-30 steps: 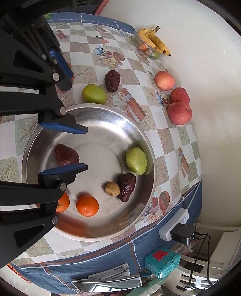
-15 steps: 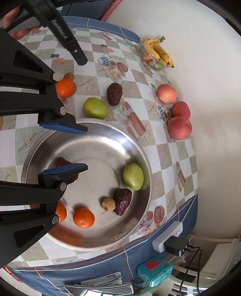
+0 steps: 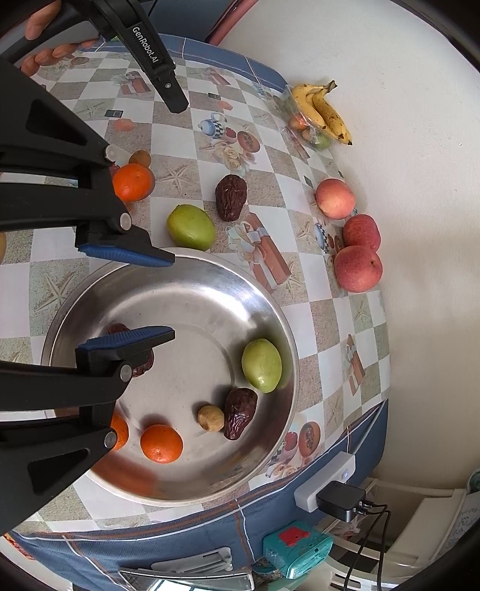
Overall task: Organize fruits
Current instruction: 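Raise both open grippers out of the bowl toward the loose orange and kiwi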
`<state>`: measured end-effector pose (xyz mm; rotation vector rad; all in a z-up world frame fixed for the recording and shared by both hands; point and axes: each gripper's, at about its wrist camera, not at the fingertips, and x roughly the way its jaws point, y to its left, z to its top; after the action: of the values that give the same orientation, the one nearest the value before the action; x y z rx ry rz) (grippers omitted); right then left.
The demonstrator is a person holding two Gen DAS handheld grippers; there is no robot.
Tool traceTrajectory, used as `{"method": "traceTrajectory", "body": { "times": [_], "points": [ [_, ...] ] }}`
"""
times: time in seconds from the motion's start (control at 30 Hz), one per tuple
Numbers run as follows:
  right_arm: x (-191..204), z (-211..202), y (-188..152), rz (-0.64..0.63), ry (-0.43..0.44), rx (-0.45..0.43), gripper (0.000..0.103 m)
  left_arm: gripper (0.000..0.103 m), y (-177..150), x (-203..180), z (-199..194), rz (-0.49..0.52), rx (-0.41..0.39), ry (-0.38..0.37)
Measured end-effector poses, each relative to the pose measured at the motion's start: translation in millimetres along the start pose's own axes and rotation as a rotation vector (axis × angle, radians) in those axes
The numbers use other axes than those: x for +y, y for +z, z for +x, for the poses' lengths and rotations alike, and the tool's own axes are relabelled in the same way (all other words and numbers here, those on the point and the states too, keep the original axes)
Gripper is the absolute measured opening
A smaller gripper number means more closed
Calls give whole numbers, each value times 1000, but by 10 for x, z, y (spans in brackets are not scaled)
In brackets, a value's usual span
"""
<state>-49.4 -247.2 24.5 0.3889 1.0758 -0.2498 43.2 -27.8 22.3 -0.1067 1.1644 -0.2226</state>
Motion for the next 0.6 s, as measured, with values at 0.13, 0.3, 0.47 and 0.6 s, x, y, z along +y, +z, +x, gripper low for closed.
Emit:
{"method": "traceTrajectory", "body": {
  "times": [0.13, 0.3, 0.47, 0.6],
  "points": [
    [7, 13, -2, -8, -5, 4, 36, 44, -2, 11, 4, -1, -1, 2],
    [4, 46, -1, -12, -23, 10, 66, 103, -16, 38, 105, -5, 37, 46],
    [-66, 141, -22, 1, -78, 26, 92, 103, -54, 111, 211, -40, 79, 61],
    [-127, 233, -46, 29, -84, 79, 93, 103, -75, 132, 229, -40, 84, 79]
  ]
}}
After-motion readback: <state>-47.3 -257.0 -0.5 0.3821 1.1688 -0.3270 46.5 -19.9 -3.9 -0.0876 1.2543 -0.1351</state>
